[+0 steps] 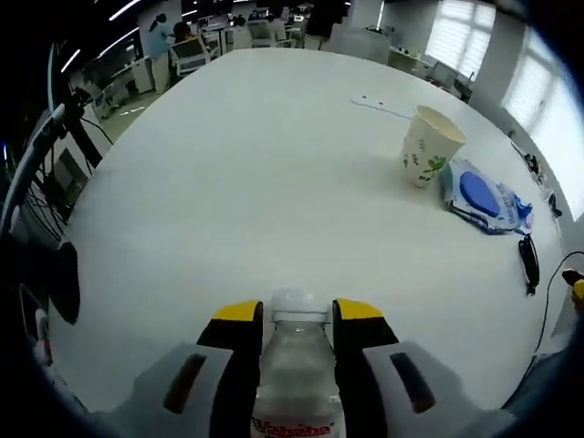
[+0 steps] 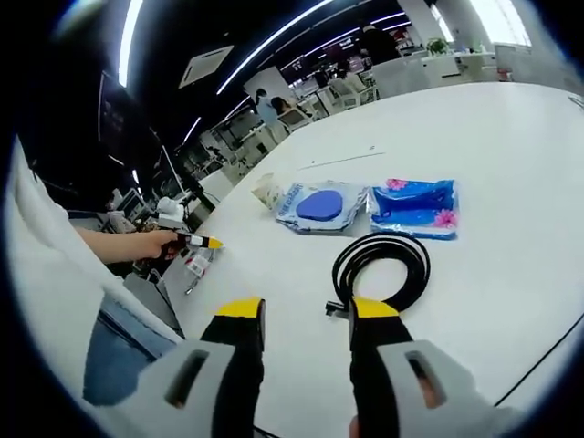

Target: Arrange the tabletop items into an orderly group along one side of the table until the central work area is clear of visible clutter.

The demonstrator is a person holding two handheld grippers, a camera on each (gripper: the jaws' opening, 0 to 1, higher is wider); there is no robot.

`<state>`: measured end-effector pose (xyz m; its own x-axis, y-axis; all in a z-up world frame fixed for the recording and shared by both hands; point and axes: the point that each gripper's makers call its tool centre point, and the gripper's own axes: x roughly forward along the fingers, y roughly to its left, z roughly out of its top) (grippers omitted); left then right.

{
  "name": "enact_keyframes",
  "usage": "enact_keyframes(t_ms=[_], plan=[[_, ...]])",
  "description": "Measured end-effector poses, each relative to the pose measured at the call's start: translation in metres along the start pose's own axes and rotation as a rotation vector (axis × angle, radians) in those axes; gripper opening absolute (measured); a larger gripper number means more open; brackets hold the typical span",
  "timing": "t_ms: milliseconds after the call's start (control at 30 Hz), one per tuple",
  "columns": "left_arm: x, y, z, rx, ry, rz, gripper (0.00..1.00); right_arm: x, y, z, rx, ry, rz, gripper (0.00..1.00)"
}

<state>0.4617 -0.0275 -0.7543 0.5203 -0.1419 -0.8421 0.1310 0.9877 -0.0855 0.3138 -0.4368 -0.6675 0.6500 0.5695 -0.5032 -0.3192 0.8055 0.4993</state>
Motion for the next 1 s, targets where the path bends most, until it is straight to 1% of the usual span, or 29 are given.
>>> enact_keyframes(t_ms=[67, 100, 233, 367, 567, 733, 767, 867, 933, 1000], plan=[[0.001, -0.002, 0.004, 0.022, -0.025, -0.014, 0.25, 0.001, 0.001, 0.000, -0.002, 0.001, 0.003, 0.35], [0.001, -0.003, 0.004, 0.031, -0.034, -0.008, 0.24, 0.002, 0.002, 0.001, 0.006, -0.002, 0.007, 0.35], [0.001, -0.003, 0.006, 0.055, -0.040, 0.007, 0.22, 0.004, 0.004, 0.001, 0.011, -0.003, 0.011, 0.34], [0.000, -0.001, 0.006, 0.050, -0.047, 0.011, 0.22, 0.004, 0.006, 0.000, 0.008, 0.001, 0.016, 0.34], [-0.011, 0.007, 0.009, 0.022, -0.095, 0.031, 0.21, 0.003, 0.004, -0.002, 0.005, 0.009, 0.011, 0.34], [-0.030, 0.009, 0.016, -0.005, -0.161, 0.031, 0.21, 0.002, 0.005, -0.002, 0.005, 0.004, 0.011, 0.34], [-0.031, 0.009, 0.017, -0.009, -0.167, 0.031, 0.21, 0.002, 0.005, -0.002, 0.005, 0.004, 0.011, 0.34], [-0.043, 0.012, 0.019, -0.026, -0.209, 0.027, 0.21, 0.001, 0.006, -0.004, 0.002, 0.009, 0.011, 0.34], [-0.049, 0.014, 0.021, -0.039, -0.227, 0.030, 0.21, 0.002, 0.006, -0.006, 0.001, 0.016, 0.012, 0.34], [-0.058, 0.015, 0.025, -0.062, -0.266, 0.029, 0.21, 0.002, 0.008, -0.007, -0.001, 0.017, 0.016, 0.34]])
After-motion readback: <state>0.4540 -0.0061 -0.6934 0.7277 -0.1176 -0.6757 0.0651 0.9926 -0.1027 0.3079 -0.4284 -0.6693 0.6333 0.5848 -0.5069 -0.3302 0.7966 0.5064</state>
